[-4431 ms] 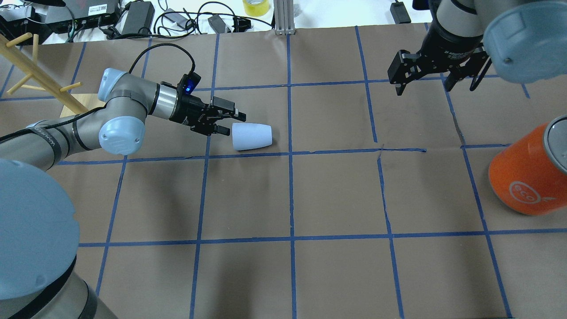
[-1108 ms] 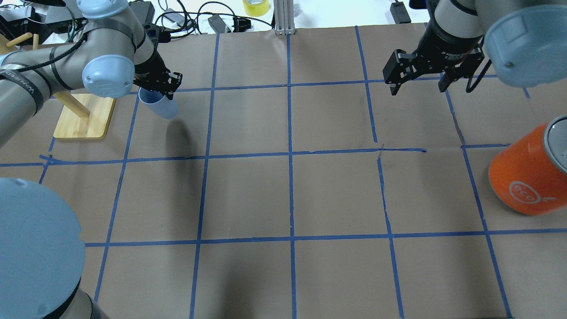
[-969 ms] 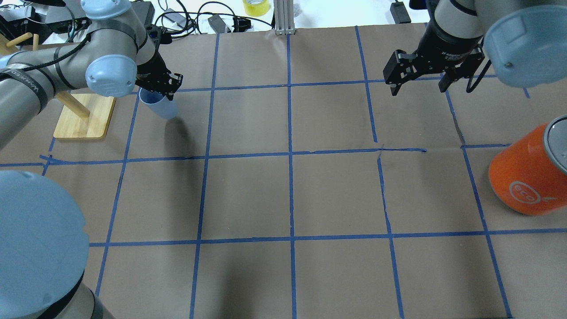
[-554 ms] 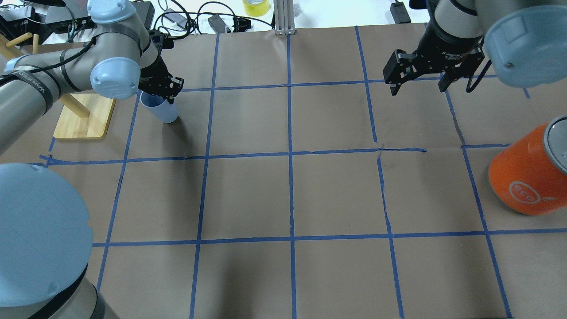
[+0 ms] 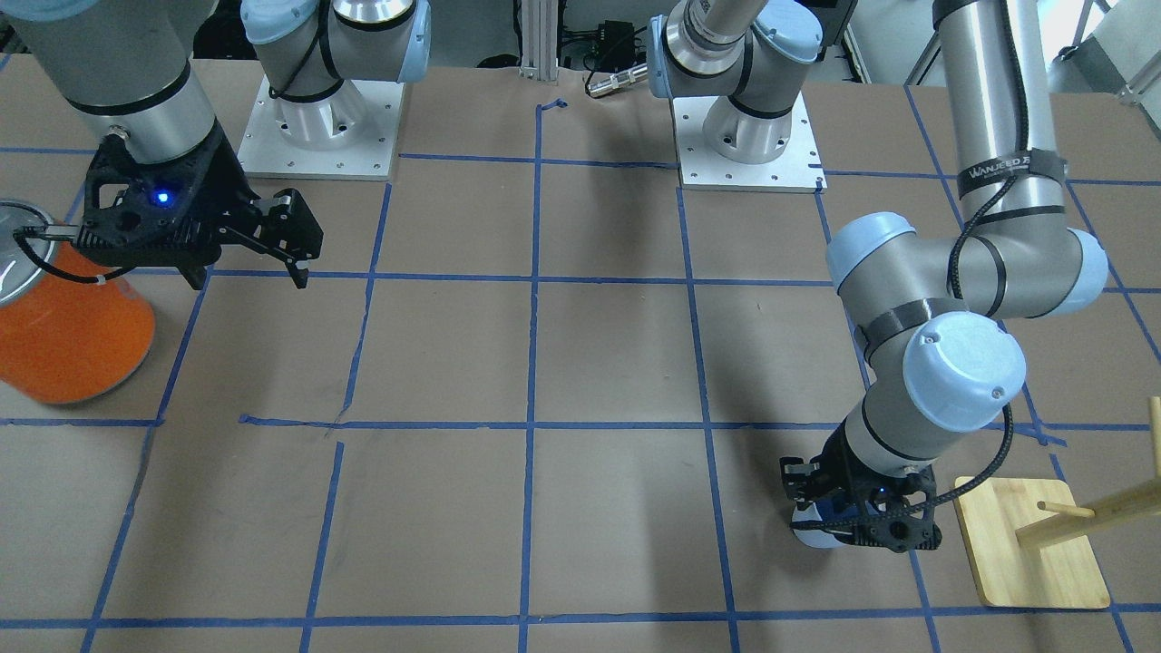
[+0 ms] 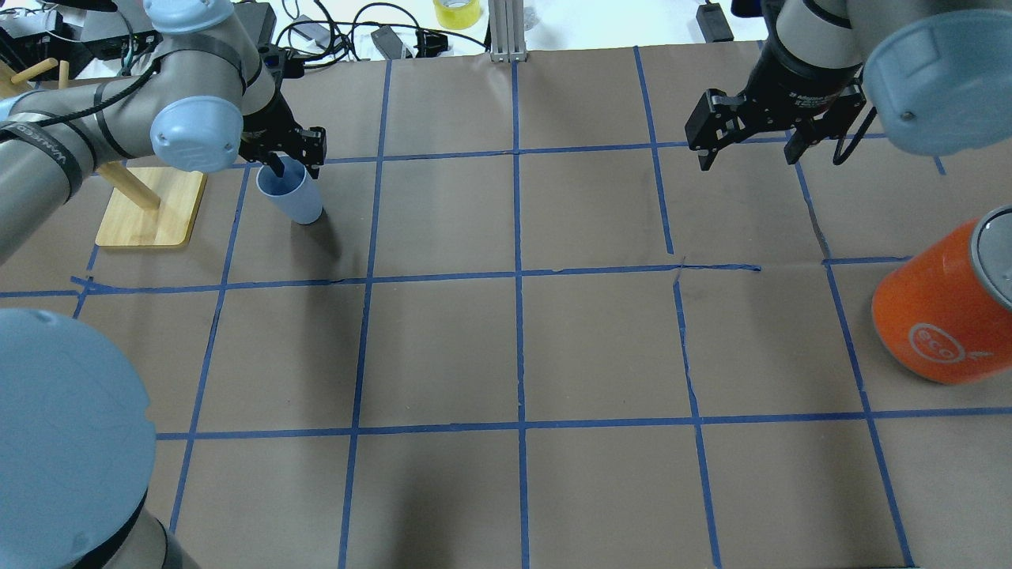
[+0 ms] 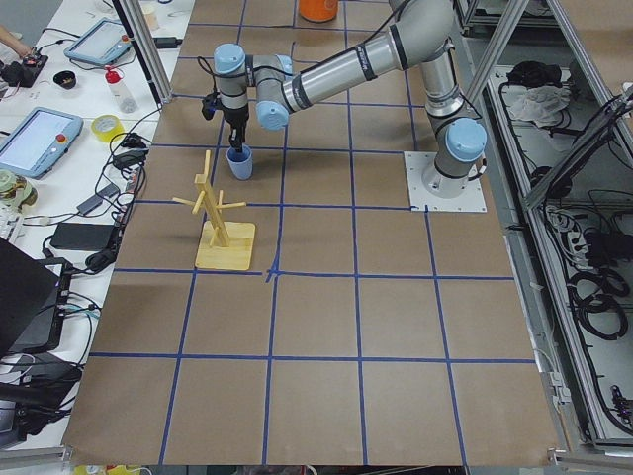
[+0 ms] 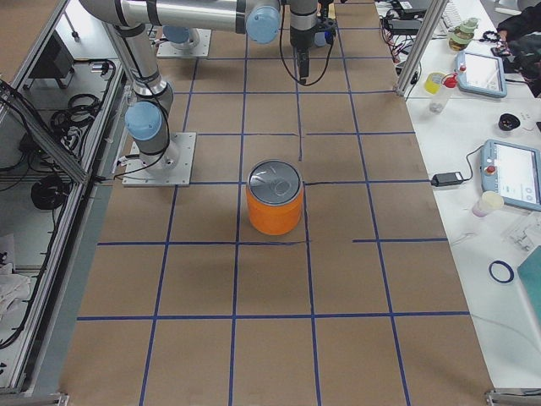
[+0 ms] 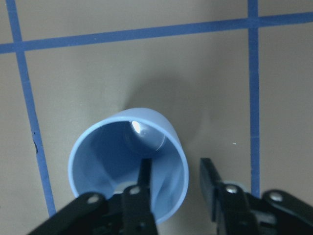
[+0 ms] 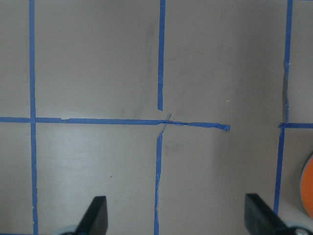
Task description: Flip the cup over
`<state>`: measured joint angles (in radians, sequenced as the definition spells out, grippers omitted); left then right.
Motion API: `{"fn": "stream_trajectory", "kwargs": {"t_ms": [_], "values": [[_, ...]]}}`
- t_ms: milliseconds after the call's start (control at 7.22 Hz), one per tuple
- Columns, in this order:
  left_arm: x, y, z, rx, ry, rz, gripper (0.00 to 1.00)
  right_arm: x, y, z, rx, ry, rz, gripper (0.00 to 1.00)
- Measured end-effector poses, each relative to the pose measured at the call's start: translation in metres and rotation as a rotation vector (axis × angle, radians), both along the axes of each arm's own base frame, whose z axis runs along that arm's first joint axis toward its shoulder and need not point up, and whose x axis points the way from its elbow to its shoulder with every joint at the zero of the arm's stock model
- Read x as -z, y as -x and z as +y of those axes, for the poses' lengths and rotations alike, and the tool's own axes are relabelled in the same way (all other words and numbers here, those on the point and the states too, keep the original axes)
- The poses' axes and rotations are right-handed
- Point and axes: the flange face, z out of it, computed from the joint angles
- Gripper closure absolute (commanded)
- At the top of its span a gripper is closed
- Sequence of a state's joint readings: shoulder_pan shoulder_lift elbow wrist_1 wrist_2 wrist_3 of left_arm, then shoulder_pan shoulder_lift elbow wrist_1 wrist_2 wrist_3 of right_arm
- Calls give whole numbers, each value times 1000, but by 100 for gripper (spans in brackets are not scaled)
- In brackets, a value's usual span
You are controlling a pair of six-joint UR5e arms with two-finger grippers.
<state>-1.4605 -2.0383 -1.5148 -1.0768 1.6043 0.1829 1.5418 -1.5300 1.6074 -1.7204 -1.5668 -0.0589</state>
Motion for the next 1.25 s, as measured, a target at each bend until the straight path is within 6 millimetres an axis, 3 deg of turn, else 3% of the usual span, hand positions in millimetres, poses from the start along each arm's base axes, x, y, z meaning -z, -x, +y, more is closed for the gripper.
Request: {"fn": "stream_trajectory", "kwargs": {"t_ms": [277, 415, 692, 831, 969, 1246], "values": [[-51, 14, 23, 8, -21, 6, 14, 0, 1, 0, 3, 0, 0, 0], [-84, 34, 43, 1, -25, 8, 12, 0, 2, 0, 4, 0, 2, 0], [-154, 71, 93, -10, -14, 1, 7, 0, 3, -1, 6, 0, 4, 0], [-185, 76, 120, -10, -16, -13, 4, 0, 3, 0, 8, 0, 4, 0], [-211, 77, 144, -10, -7, -22, 4, 0, 3, 0, 8, 1, 4, 0], [-234, 77, 169, -9, 14, -22, 4, 0, 3, 0, 9, 1, 4, 0]]}}
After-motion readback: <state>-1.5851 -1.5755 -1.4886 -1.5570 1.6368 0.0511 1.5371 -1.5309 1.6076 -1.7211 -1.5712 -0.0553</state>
